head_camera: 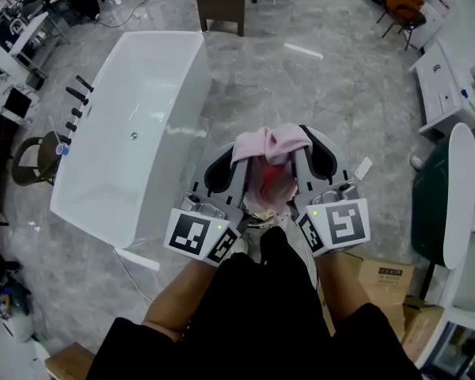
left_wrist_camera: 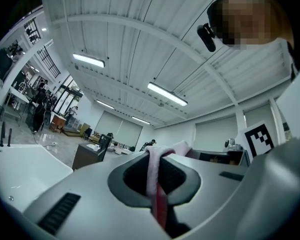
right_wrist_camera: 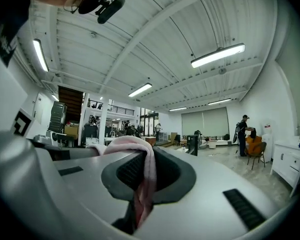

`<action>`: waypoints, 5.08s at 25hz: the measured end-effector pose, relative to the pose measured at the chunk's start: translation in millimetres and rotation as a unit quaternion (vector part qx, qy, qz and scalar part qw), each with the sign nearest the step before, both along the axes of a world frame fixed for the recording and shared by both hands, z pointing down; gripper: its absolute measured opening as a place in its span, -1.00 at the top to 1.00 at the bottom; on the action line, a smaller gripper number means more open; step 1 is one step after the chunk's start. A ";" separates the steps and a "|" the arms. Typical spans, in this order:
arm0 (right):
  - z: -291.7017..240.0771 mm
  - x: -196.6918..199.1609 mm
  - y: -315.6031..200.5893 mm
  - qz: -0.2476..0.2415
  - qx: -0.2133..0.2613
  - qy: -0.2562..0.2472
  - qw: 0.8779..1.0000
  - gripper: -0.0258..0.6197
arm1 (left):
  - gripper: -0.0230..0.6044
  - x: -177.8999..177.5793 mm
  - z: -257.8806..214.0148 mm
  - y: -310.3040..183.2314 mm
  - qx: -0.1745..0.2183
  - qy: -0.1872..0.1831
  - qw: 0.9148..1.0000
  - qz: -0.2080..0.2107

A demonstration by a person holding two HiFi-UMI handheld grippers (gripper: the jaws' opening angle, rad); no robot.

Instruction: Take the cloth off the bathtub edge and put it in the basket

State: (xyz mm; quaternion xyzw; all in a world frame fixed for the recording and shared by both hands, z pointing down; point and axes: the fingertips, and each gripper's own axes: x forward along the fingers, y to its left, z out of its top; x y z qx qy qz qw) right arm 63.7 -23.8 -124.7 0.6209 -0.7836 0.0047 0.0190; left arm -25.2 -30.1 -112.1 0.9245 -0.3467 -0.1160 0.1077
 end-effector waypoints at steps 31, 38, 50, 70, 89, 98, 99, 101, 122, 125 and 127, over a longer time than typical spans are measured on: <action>219.6 57.3 -29.6 -0.006 -0.179 -0.011 0.984 0.80 | 0.86 51.6 230.0 -37.6 -0.160 -0.113 0.981 0.000; 279.7 65.2 -45.9 -0.029 -0.223 -0.020 0.974 0.80 | 0.86 58.3 297.5 -54.4 -0.186 -0.133 0.973 -0.031; 421.6 60.2 -47.5 -0.099 -0.301 -0.033 0.948 0.80 | 0.86 67.3 435.5 -49.5 -0.272 -0.151 0.946 -0.087; 681.0 49.8 -38.8 -0.155 -0.398 0.015 0.904 0.80 | 0.86 32.6 680.1 -31.6 -0.375 -0.168 0.901 -0.142; 788.5 42.1 -35.2 -0.135 -0.464 -0.001 0.875 0.80 | 0.39 19.3 773.8 -18.1 -0.431 -0.172 0.885 -0.042; 794.6 59.7 -17.9 -0.123 -0.487 0.004 0.865 0.41 | 0.15 31.6 769.7 -3.6 -0.410 -0.187 0.892 -0.022; 793.3 60.8 -13.9 -0.121 -0.488 0.003 0.865 0.40 | 0.12 33.7 769.1 -1.8 -0.410 -0.187 0.892 -0.019; 790.8 63.2 -6.3 -0.117 -0.490 0.001 0.864 0.38 | 0.10 37.6 766.9 -0.2 -0.410 -0.180 0.894 -0.016; 814.2 114.6 107.1 -0.068 -0.555 0.007 0.829 0.37 | 0.84 19.1 743.5 23.3 -0.362 -0.186 0.913 -0.020; 821.9 117.4 117.6 -0.070 -0.563 0.009 0.824 0.37 | 0.88 16.0 739.7 29.5 -0.363 -0.182 0.914 -0.018; 834.2 115.4 127.3 -0.075 -0.575 0.010 0.814 0.37 | 0.87 8.9 738.6 33.3 -0.367 -0.181 0.912 -0.026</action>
